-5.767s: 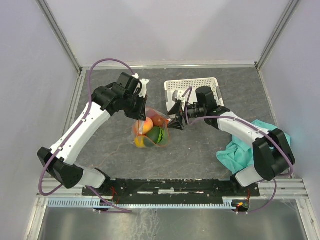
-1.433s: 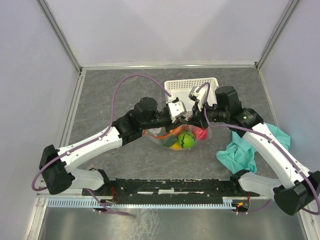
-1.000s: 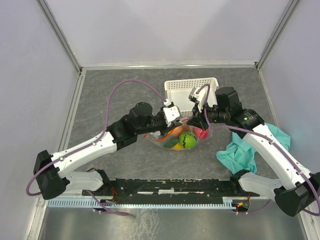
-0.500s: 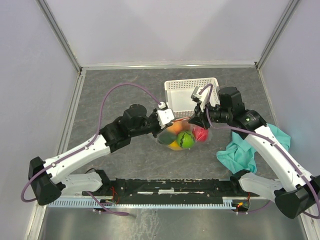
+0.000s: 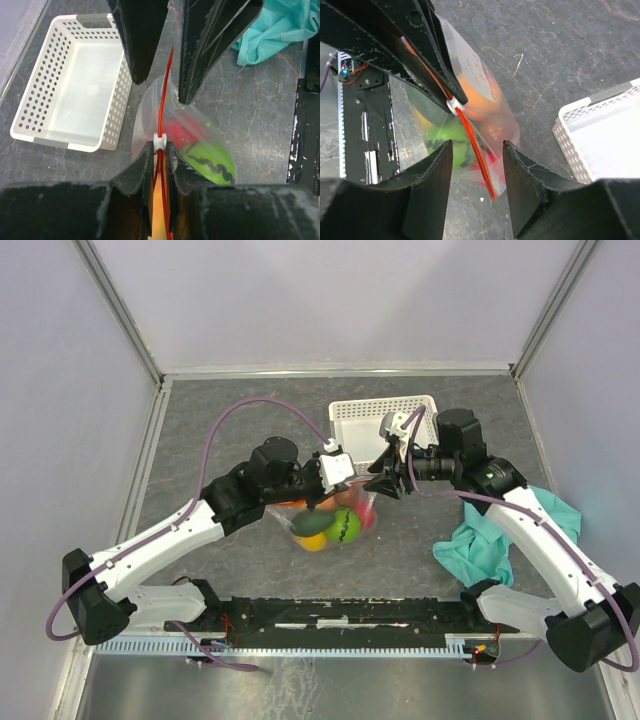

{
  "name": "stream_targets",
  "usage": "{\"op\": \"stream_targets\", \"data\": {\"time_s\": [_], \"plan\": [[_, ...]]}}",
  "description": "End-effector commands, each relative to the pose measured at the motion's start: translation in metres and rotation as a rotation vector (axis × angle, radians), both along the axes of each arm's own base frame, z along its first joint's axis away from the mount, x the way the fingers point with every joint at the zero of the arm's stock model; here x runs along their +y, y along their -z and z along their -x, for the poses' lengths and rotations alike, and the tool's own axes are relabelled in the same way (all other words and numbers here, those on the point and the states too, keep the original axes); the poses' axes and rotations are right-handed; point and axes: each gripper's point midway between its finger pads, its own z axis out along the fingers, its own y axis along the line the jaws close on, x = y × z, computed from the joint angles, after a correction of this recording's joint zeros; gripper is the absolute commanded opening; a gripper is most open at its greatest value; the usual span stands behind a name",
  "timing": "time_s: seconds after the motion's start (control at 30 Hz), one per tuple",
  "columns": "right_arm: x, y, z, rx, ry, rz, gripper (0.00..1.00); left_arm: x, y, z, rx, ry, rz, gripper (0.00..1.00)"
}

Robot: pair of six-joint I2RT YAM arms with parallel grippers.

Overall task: Place the food in the zip-top bag and seal the zipper
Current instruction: Zip the zipper food storage bag at the center of the board.

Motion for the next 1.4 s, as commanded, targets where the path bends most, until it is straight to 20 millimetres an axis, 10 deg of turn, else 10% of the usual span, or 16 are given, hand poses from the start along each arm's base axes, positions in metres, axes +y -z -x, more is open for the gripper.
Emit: {"op": "stream_targets", "data": {"time_s": [0.0, 0.27, 0.47, 1.37], "plan": [[0.014, -0.019, -0.002, -0.060, -0.084, -0.054, 0.50, -0.012, -0.041, 0.000, -0.081, 0.057, 0.085, 0.03], [0.015, -0.003, -0.006, -0.047, -0.092, -0.021, 0.39, -0.010, -0.038, 0.004, -0.056, 0.057, 0.085, 0.03], [0.009, 0.004, -0.013, -0.044, -0.038, 0.030, 0.03, -0.004, -0.032, 0.004, -0.020, 0.023, 0.067, 0.03], [-0.071, 0.019, -0.039, -0.079, 0.506, 0.118, 0.02, 0.083, 0.006, 0.003, 0.051, -0.352, 0.009, 0.03]]}}
